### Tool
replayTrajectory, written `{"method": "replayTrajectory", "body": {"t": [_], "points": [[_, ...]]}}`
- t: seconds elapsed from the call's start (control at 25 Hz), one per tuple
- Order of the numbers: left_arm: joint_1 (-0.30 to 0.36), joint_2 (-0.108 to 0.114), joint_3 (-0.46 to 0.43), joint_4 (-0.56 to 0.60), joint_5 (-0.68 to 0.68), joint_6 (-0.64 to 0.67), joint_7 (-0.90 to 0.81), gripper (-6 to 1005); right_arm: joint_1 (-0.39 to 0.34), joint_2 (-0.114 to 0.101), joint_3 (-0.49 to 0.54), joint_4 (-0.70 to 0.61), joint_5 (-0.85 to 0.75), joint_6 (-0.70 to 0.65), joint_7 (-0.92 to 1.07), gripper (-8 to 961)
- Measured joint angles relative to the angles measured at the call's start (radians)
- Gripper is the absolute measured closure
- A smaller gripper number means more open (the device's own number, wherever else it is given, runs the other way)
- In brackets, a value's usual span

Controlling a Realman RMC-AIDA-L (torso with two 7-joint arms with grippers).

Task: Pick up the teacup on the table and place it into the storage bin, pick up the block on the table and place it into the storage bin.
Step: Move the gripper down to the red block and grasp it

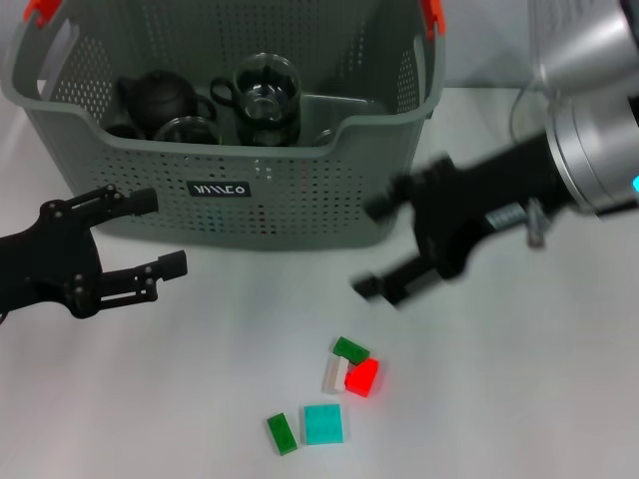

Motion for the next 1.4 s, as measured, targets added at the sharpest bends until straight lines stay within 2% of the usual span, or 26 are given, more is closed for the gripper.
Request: {"method": "replayTrajectory", "body": {"t": [0.16,0.32,0.52,1.0,1.4], "points": [[-0.002,-0.004,-0.001,-0.001,-0.002,0.000,0.000,158,0.005,0.002,-0.028,-0.002,-0.140,-0.095,0.095,11],[-0.009,-0.005,0.001,-0.004,-0.002,0.000,0.000,158,0.009,0.003,-0.091,0.010,-0.221,-0.106,0.148,17],[-0.013,-0.005,0.003,-0.005,-0.002,0.000,0.000,158,0.041,0.005,-0.160,0.063,-0.247,-0.093,0.187,29],[-0.010,-0.005,0.006,-0.006,0.005,0.000,0.009,158,0.139,0.010,-0.391,0.226,-0.248,0.065,0.293,58],[-0.006,-0.005,0.001,-0.006,0.007,0.000,0.027,158,0.166,0.013,-0.506,0.283,-0.242,0.170,0.353,75]]}}
